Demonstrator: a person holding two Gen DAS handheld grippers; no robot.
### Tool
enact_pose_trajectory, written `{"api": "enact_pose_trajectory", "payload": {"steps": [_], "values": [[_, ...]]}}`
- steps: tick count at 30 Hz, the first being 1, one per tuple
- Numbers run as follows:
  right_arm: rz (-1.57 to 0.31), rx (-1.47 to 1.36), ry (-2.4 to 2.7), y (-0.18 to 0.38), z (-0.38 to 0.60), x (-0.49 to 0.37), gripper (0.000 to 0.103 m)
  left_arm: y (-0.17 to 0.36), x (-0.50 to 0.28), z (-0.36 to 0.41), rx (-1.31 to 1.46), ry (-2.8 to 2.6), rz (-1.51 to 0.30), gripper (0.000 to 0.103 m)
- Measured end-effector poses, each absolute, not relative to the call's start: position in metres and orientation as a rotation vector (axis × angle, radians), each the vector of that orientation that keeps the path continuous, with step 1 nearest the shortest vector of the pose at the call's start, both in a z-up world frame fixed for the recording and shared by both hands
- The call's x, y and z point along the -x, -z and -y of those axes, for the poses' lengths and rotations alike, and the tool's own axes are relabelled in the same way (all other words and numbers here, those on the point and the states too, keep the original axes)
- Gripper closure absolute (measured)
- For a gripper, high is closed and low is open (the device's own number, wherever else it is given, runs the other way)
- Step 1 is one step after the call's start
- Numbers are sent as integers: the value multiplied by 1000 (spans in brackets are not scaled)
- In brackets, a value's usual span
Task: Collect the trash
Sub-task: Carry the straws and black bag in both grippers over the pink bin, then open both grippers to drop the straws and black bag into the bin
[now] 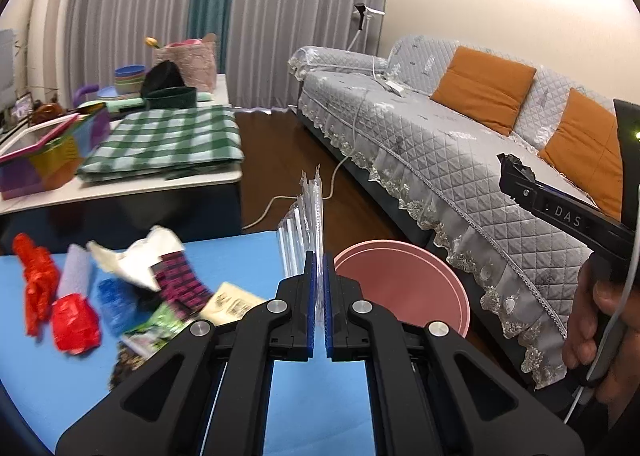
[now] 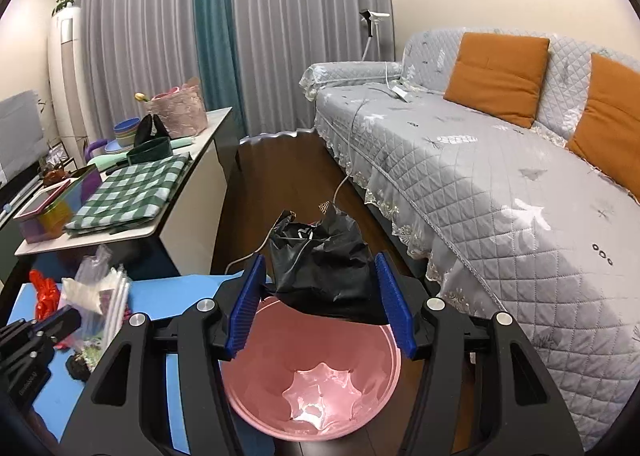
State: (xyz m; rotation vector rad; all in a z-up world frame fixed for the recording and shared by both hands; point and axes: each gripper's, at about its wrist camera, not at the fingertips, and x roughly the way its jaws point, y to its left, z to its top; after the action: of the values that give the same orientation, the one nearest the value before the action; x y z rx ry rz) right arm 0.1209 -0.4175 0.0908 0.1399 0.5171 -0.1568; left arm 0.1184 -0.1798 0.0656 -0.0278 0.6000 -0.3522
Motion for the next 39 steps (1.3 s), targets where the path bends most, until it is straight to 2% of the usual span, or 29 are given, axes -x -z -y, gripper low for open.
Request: {"api": "enact_pose_trajectory", "payload": {"steps": [19, 34, 35, 38, 39], "values": [[-613, -175, 178, -46, 445, -172, 46, -18, -174, 264, -7, 452, -666, 100], [-644, -190, 197, -38, 457, -171, 46, -3, -182, 281, -30, 451, -702, 100], [-647, -191, 200, -37, 458, -171, 45, -2, -182, 281, -31, 451, -703, 100], [-658, -189, 216, -35, 459, -172, 35, -3, -181, 281, -29, 445, -706, 99], [-658, -189, 223, -35, 460, -172, 30, -3, -181, 280, -21, 444, -706, 95]]}}
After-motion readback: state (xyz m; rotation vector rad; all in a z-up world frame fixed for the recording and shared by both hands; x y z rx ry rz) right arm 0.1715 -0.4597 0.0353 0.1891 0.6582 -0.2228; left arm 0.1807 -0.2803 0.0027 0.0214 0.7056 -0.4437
